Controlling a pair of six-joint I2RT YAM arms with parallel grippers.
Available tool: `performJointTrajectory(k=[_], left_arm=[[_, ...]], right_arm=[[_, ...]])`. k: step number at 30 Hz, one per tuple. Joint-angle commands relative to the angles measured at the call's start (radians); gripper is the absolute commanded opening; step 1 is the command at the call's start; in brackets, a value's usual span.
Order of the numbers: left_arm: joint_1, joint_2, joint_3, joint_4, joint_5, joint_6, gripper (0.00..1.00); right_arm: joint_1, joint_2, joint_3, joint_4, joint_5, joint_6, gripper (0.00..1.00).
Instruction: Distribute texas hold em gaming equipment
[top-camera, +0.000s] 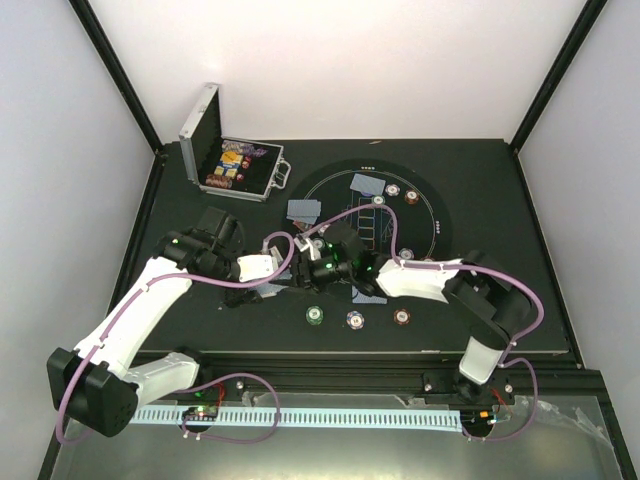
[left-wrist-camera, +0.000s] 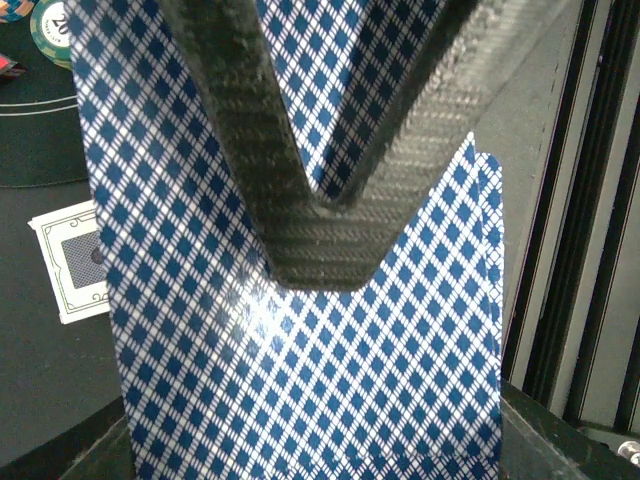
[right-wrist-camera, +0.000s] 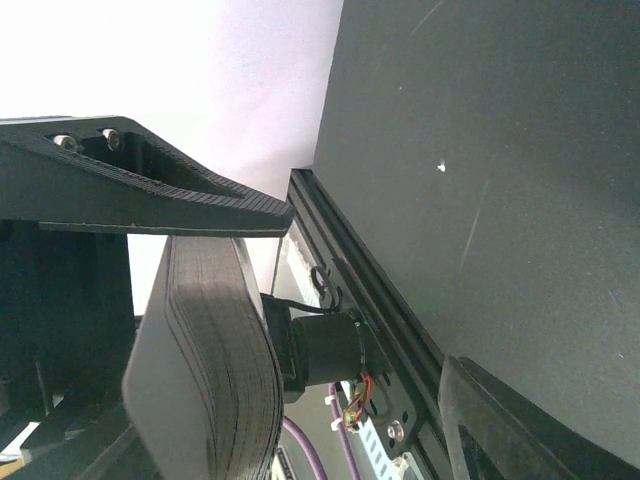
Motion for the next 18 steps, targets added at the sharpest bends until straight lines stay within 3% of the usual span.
performJointTrajectory(k=[1, 13, 18], left_arm=[[0.005, -0.008, 0.041, -0.013, 0.021, 0.017, 0.01], [0.005, -0.008, 0.038, -0.012, 0.018, 0.018, 0.02], [0.005, -0.008, 0.037, -0.011, 0.019, 0.018, 0.02]], right_arm=[[-0.018, -0.04, 0.005, -0.11, 0.028, -0.031, 0.64], [-0.049, -0.155, -0.005, -0.172, 0.027, -0.058, 0.59], [-0.049, -0.15, -0.014, -0.159, 0.026, -0.048, 0.43]])
